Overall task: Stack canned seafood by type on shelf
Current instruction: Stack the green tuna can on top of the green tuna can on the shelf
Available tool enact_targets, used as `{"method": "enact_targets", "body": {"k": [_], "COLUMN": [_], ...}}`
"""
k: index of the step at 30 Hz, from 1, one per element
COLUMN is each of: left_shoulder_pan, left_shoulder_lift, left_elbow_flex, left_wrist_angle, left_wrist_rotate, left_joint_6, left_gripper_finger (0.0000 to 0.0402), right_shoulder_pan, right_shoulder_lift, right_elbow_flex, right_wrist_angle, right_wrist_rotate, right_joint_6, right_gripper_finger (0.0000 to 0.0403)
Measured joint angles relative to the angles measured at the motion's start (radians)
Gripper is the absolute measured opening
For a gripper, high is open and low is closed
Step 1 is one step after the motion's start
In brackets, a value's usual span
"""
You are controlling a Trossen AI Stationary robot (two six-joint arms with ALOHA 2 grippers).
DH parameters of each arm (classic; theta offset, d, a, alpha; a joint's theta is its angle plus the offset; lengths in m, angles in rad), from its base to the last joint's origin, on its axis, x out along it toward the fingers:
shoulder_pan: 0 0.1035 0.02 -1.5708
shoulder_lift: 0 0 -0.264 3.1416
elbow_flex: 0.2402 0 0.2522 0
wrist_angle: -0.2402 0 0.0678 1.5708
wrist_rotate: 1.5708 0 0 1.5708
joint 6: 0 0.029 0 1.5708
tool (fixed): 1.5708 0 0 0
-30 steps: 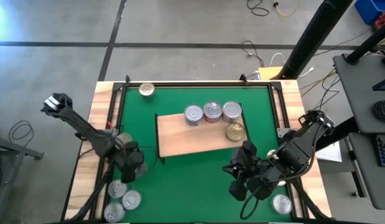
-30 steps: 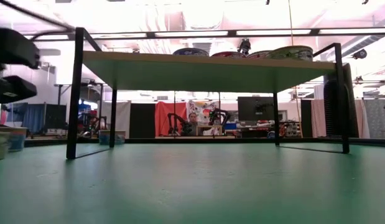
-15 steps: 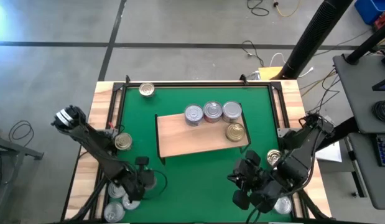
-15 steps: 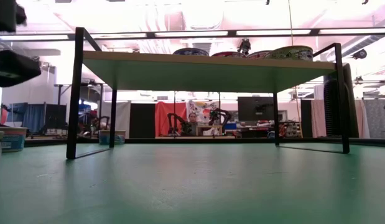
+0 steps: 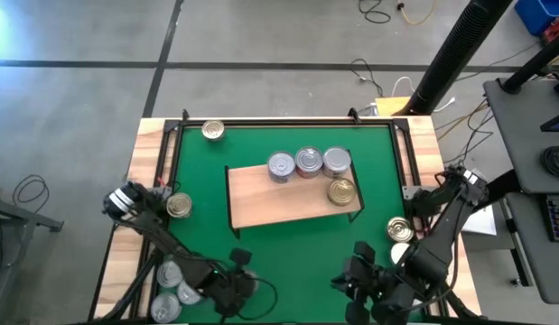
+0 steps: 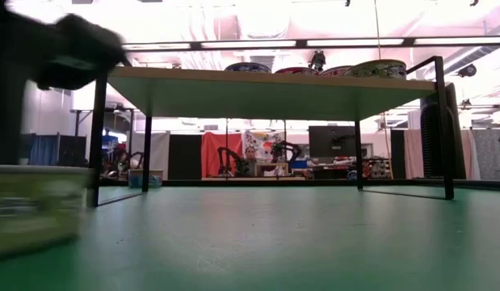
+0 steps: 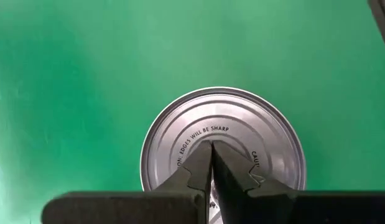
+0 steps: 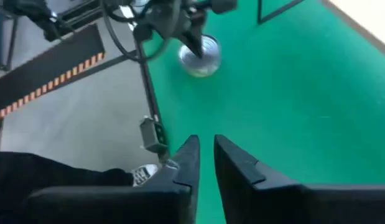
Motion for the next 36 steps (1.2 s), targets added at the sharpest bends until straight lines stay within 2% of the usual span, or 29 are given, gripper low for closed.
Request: {"method": "enact_targets", "body": {"k": [2, 6, 11, 22, 29, 36], "left_shoulder_pan": [0.031, 0.078, 0.112, 0.168, 0.203, 0.229], "left_shoulder_lift": [0.033, 0.071, 0.066, -0.03, -0.103, -0.203], "left_elbow_flex": [0.052, 0.148, 0.192, 0.128, 0.116, 0.007], "left_wrist_angle": [0.0, -0.009, -0.048, -0.109, -0.211, -0.209], "left_wrist_rotate": [-0.003, -0.076, -0.131, -0.186, -0.262, -0.309], "left_joint_6": [0.001, 0.003, -0.031, -0.108, -0.087, -0.109], "left_gripper_finger": [0.0, 0.0, 0.0, 0.0, 0.0, 0.0], "right_shoulder_pan": [0.01, 0.026, 0.051, 0.088, 0.094, 0.096], "right_shoulder_lift": [0.0, 0.001, 0.001, 0.02, 0.042, 0.044], "right_elbow_flex": [-0.02, -0.069, -0.127, -0.131, -0.131, -0.131], "right_wrist_angle": [0.016, 0.015, 0.029, 0.112, 0.138, 0.141], "right_wrist_rotate": [0.0, -0.002, -0.002, 0.012, 0.027, 0.084], "right_joint_6": [0.006, 0.087, 0.208, 0.253, 0.247, 0.264], "right_gripper_finger": [0.0059, 0.0101, 0.0145, 0.0198, 0.0205, 0.0206]}}
